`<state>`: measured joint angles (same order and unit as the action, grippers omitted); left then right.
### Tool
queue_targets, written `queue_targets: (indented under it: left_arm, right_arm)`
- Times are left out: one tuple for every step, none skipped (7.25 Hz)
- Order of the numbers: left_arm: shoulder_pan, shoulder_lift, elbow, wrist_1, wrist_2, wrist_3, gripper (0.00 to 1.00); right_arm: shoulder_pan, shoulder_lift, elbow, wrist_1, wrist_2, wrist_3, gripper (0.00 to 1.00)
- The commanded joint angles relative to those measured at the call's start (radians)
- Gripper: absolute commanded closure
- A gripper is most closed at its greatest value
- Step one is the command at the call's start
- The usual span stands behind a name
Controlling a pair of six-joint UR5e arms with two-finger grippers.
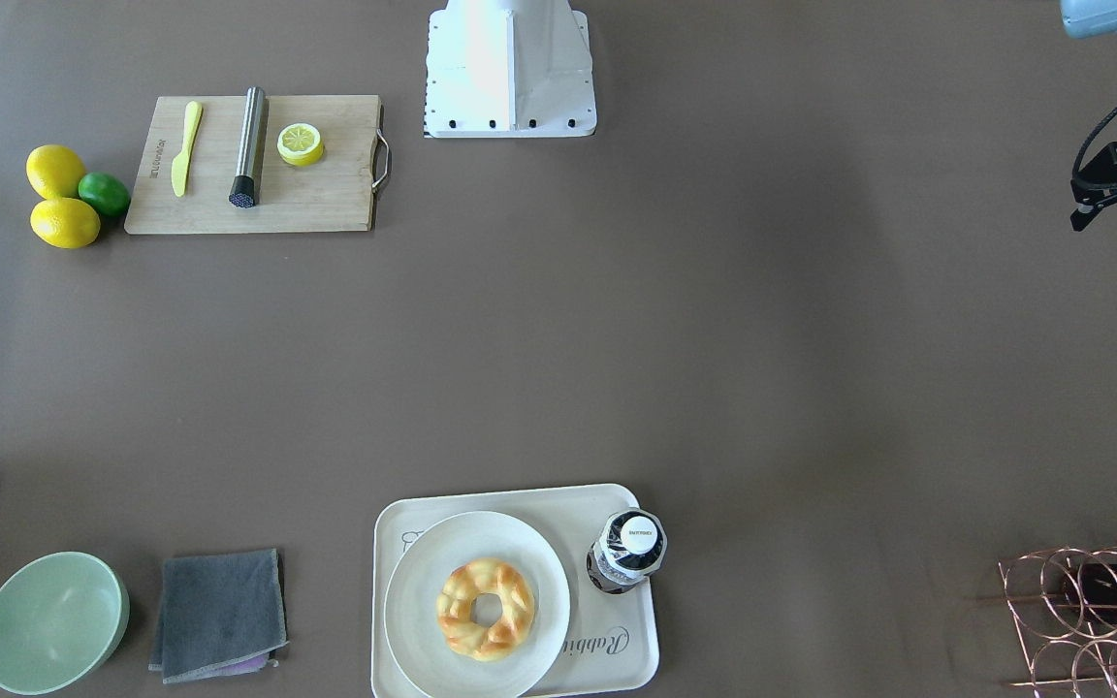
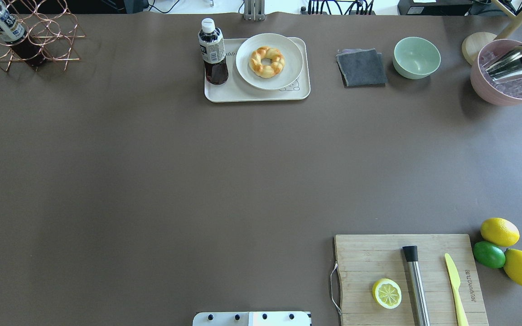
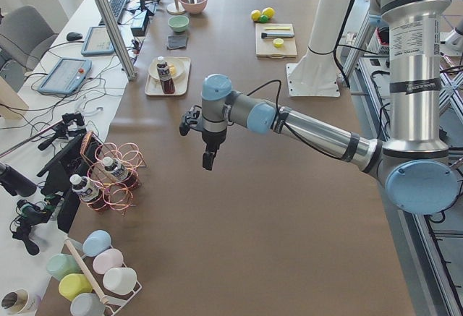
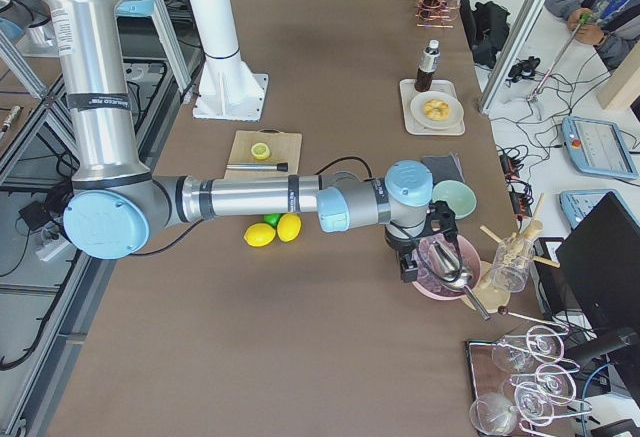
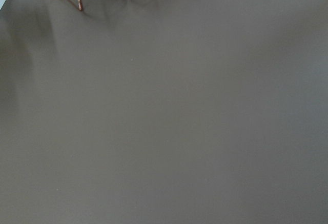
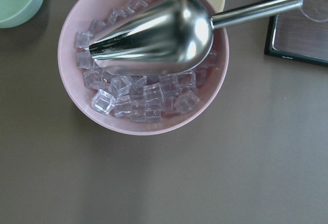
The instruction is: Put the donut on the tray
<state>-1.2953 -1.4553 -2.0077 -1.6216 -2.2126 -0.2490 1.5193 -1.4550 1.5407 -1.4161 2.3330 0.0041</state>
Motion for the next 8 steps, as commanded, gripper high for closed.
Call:
queue_targets:
  left_arm:
    - [-0.044, 0.070, 0.064, -0.127, -0.125, 0.011, 0.02]
    - [-0.047, 0.067, 0.047, -0.133, -0.127, 0.011, 0.02]
    - [-0.048, 0.073, 0.023, -0.130, -0.125, 0.005, 0.02]
    - [-0.047, 0.070, 0.032, -0.132, -0.121, 0.004, 0.02]
    - [-0.047, 0.067, 0.038, -0.132, -0.116, 0.013, 0.02]
    - [-0.048, 0.069, 0.037, -0.132, -0.114, 0.013, 0.02]
    - [-0.050, 0.067, 0.040, -0.132, -0.113, 0.013, 0.02]
    - [-0.050, 0.061, 0.047, -0.132, -0.113, 0.013, 0.02]
  right_arm:
    - [0.062, -0.089, 0.041, -0.003, -0.003, -0.016, 0.00]
    - [0.085, -0.096, 0.047, -0.003, 0.002, -0.018, 0.00]
    - [0.087, -0.096, 0.047, -0.004, -0.001, -0.016, 0.00]
    - [0.085, -0.094, 0.042, -0.003, -0.004, -0.016, 0.00]
    - [0.087, -0.093, 0.054, -0.003, -0.003, -0.015, 0.00]
    - [0.084, -0.093, 0.065, -0.004, -0.004, -0.013, 0.00]
    - [0.081, -0.094, 0.065, -0.004, -0.042, -0.010, 0.00]
    - [0.084, -0.097, 0.076, -0.004, -0.047, -0.010, 0.00]
